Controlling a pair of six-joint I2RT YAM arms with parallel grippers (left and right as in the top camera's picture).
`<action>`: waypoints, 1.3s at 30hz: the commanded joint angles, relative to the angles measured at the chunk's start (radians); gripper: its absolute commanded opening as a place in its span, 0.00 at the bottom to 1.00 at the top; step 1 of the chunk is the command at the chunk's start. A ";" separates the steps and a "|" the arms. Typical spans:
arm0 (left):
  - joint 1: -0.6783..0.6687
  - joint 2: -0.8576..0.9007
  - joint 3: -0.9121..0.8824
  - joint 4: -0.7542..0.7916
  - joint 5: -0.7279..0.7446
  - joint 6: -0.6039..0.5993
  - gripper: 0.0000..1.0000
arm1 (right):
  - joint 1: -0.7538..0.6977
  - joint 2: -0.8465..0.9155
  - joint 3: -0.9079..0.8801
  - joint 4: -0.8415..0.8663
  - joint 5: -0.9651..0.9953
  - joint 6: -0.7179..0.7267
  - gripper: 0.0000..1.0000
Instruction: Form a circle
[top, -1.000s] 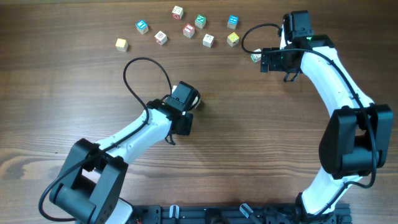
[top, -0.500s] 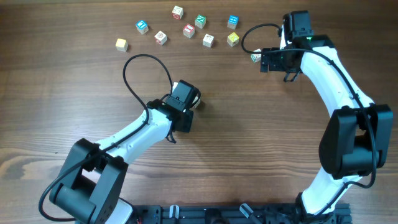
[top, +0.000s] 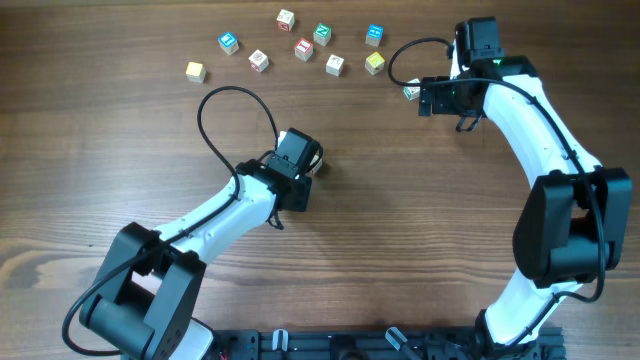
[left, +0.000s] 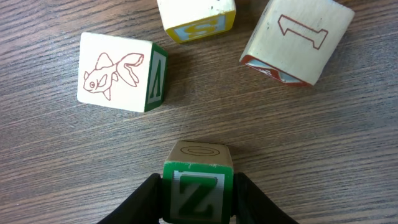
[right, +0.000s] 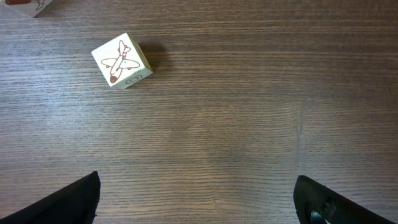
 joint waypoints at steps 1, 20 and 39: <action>-0.003 0.012 -0.005 0.002 -0.008 0.009 0.36 | 0.003 -0.020 0.012 0.002 -0.015 -0.018 1.00; 0.155 -0.190 0.177 0.016 -0.009 -0.069 0.66 | 0.003 -0.020 0.012 0.002 -0.015 -0.018 1.00; 0.624 0.054 0.175 0.014 0.089 -0.191 0.84 | 0.003 -0.015 0.012 0.281 -0.315 0.140 0.82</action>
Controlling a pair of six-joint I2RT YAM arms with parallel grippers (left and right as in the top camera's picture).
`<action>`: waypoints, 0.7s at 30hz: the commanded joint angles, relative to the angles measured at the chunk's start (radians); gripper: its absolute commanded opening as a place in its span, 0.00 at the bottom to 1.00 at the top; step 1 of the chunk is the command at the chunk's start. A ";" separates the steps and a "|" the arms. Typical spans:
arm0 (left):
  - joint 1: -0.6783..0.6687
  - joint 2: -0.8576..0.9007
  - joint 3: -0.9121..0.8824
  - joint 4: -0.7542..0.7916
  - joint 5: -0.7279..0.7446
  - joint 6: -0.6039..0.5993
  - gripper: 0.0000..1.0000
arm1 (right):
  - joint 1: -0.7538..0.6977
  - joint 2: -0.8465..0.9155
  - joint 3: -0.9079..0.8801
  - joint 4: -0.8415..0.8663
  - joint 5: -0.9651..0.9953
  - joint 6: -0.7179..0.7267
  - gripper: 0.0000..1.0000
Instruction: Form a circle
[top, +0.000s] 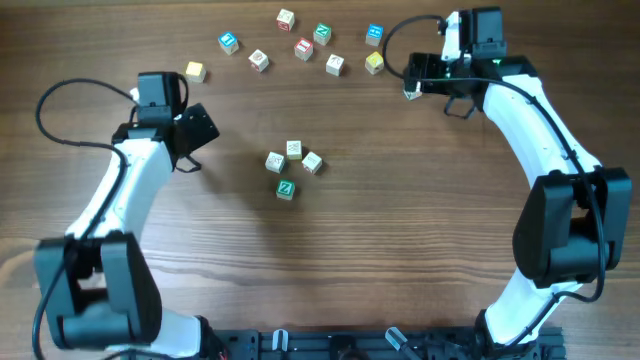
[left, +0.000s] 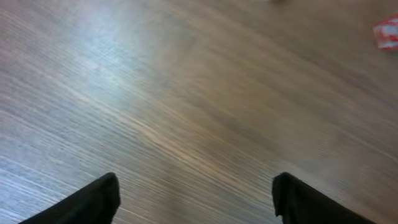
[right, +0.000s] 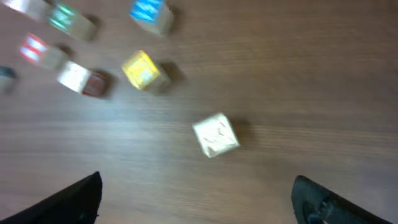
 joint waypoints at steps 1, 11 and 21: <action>0.021 0.061 -0.001 0.011 0.037 -0.006 0.84 | 0.005 -0.007 0.012 0.037 0.003 0.068 0.79; 0.021 0.072 -0.001 0.041 0.071 -0.006 0.86 | 0.011 0.163 -0.008 0.142 0.085 -0.069 1.00; 0.021 0.072 -0.002 0.044 0.071 -0.006 0.88 | 0.014 0.258 -0.009 0.151 -0.181 -0.168 1.00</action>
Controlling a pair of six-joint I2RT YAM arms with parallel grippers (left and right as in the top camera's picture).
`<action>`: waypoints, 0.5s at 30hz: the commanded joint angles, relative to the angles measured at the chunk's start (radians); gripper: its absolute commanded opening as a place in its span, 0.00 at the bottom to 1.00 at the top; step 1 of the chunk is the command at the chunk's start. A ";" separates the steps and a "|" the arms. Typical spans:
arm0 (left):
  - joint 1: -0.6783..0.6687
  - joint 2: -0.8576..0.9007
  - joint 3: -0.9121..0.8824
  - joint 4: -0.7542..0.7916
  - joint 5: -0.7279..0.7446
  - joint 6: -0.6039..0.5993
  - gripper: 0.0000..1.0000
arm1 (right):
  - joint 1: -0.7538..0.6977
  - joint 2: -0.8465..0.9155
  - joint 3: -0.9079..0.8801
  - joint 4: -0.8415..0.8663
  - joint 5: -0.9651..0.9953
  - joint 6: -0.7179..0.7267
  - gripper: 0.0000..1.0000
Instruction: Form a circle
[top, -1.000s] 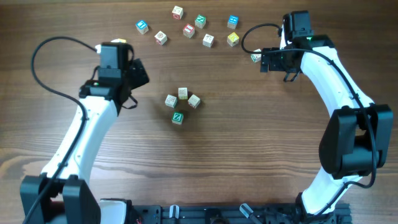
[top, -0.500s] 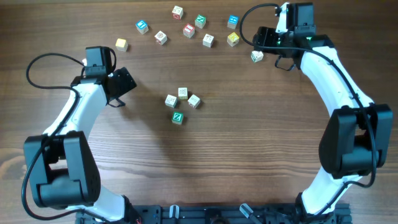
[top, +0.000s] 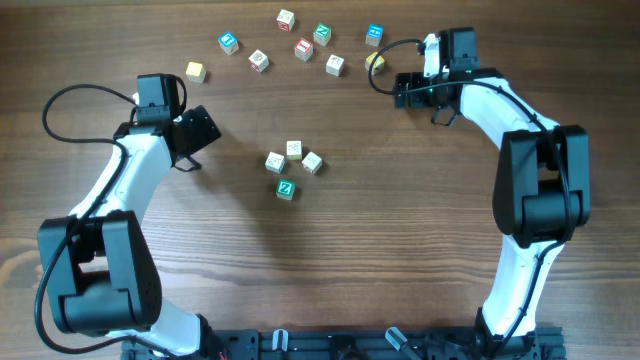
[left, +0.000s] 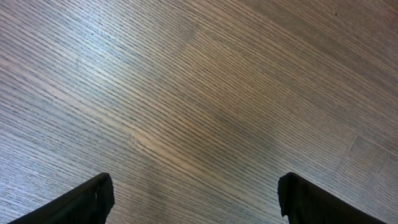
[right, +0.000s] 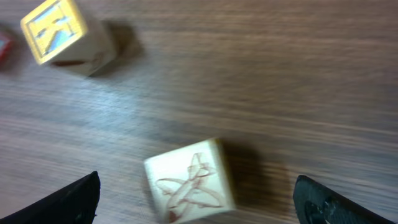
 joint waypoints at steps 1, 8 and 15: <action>0.002 0.009 -0.002 0.005 0.016 -0.006 0.87 | 0.014 0.015 -0.004 -0.014 -0.221 -0.015 1.00; 0.002 0.009 -0.002 0.005 0.016 -0.006 0.88 | 0.134 0.015 -0.004 -0.096 -0.164 0.006 0.99; 0.000 0.009 -0.002 0.006 0.043 -0.006 0.88 | 0.132 0.015 -0.004 -0.159 0.272 0.001 1.00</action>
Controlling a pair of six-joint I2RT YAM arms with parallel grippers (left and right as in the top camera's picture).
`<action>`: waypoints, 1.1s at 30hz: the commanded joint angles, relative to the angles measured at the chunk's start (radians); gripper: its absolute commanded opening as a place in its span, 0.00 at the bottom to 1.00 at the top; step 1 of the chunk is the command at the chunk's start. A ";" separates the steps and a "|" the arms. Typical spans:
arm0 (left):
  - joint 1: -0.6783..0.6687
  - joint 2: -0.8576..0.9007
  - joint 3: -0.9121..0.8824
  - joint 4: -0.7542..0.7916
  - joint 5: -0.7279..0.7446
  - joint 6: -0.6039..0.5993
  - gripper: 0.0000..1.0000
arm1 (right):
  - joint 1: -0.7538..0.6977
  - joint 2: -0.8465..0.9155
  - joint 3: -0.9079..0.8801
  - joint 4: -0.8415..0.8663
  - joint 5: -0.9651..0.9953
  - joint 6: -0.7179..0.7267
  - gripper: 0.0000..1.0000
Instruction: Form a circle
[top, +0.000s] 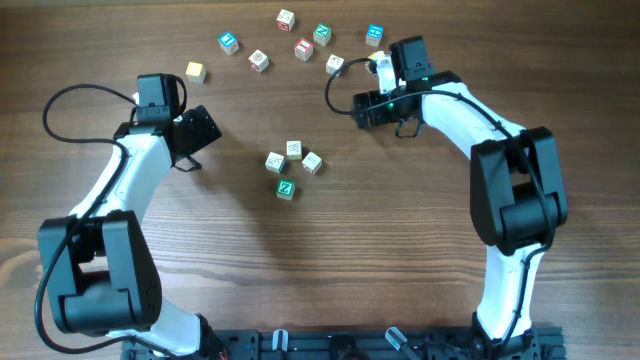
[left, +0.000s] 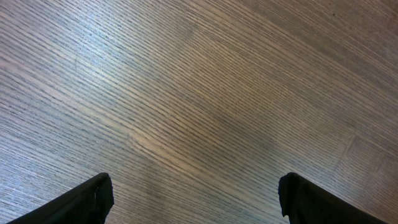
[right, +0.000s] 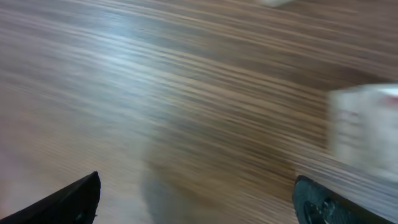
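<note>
Several small picture and letter cubes lie in a loose row (top: 304, 48) along the table's far side. A cluster sits mid-table: three pale cubes (top: 293, 150) and a green Z cube (top: 286, 189) just in front of them. My left gripper (top: 192, 135) is open over bare wood at the left, its fingers (left: 81, 202) wide apart. My right gripper (top: 358, 108) is open too, right of the cluster and below the row. Its wrist view is blurred, with nothing between the fingers (right: 68, 199) and a pale cube (right: 367, 130) at the right edge.
The left arm's black cable (top: 70, 95) loops over the table at the far left. The right arm (top: 470, 110) reaches across the back right and hides part of the table beneath it. The wooden table (top: 400, 250) stretches toward the front.
My right gripper has moved left and nearer, from over the airplane cube at the back right to a spot right of the middle cluster. It stays open. The left arm has not moved.
My left gripper was shut on the green Z cube beside three cubes mid-table. Then the Z cube lay free there and the left gripper stood open at the far left. Meanwhile my open right gripper hovered near the airplane cube, dropped close over it, and now sits left of that spot.
</note>
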 joint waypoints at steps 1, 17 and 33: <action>0.000 0.009 -0.002 0.005 0.042 -0.006 0.88 | -0.047 0.020 -0.014 -0.047 0.243 0.005 1.00; 0.000 0.009 -0.006 0.018 0.042 -0.006 0.94 | -0.084 0.020 -0.014 0.183 0.100 -0.072 0.38; 0.000 0.009 -0.006 0.018 0.042 -0.006 1.00 | -0.031 -0.216 -0.014 -0.080 0.043 -0.132 0.16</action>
